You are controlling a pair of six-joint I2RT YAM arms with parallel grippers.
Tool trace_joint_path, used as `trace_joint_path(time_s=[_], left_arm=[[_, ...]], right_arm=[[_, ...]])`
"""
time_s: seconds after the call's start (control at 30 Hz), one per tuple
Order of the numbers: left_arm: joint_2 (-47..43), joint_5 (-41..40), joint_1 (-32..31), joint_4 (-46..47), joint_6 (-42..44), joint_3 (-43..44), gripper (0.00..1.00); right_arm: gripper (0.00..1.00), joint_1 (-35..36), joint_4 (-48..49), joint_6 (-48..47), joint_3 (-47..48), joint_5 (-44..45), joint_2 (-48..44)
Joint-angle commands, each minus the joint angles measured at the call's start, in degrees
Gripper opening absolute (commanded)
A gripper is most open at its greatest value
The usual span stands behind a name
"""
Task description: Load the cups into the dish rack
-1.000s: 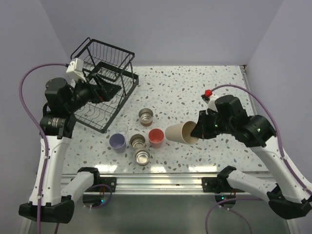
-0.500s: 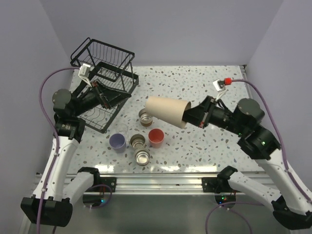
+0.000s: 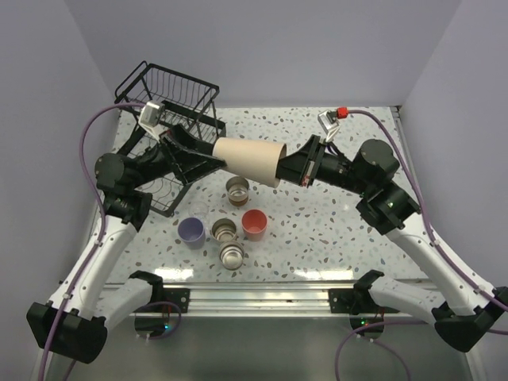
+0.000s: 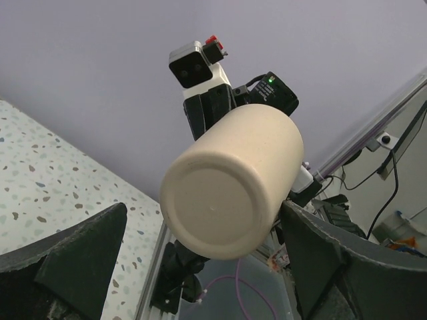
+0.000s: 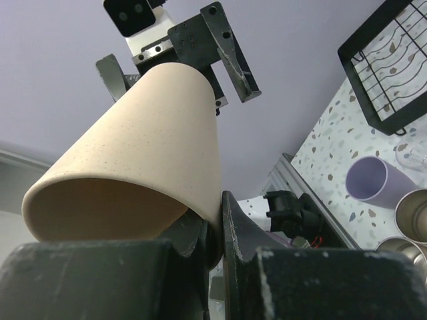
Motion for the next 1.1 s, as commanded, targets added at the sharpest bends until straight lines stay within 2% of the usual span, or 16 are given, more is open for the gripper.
trace_joint_path(time_s=[0.0,0.23,0.6,0.87,0.97,1.0,1.07], left_arm=[[1.5,-0.3,-0.5,4.6,-1.1,-1.5,1.0],[5.5,-0.5,-0.5,16.9,-7.8,-1.5,1.0],[6.7,-1.6,-0.7,17.6,-8.1,-1.3,0.99],[6.6,-3.2,-0.7,18.3,-9.0,-1.2,0.81],[6.6,-3.5,-0.8,19.3,-9.8,-1.2,0.64],[6.5,-3.5,-0.8,19.7,-10.3,-1.2,0.54],[6.5,-3.6,-0.9,19.7,-10.2,-1.1,0.43]], right_arm=[[0.0,0.2,10.3,3.0,0.3,-3.8,-0.3],[0.0,0.2,11.1,2.4,1.7,-6.4,2.6],[0.0,0.3,11.6,1.7,2.0,-7.4,3.9],[0.0,0.3,10.8,0.7,1.0,-7.6,3.5],[0.0,0.3,10.7,0.5,0.4,-7.5,3.4],[0.0,0.2,10.7,0.5,0.3,-7.5,3.5],[0.0,0.3,10.7,0.4,0.2,-7.6,3.6]])
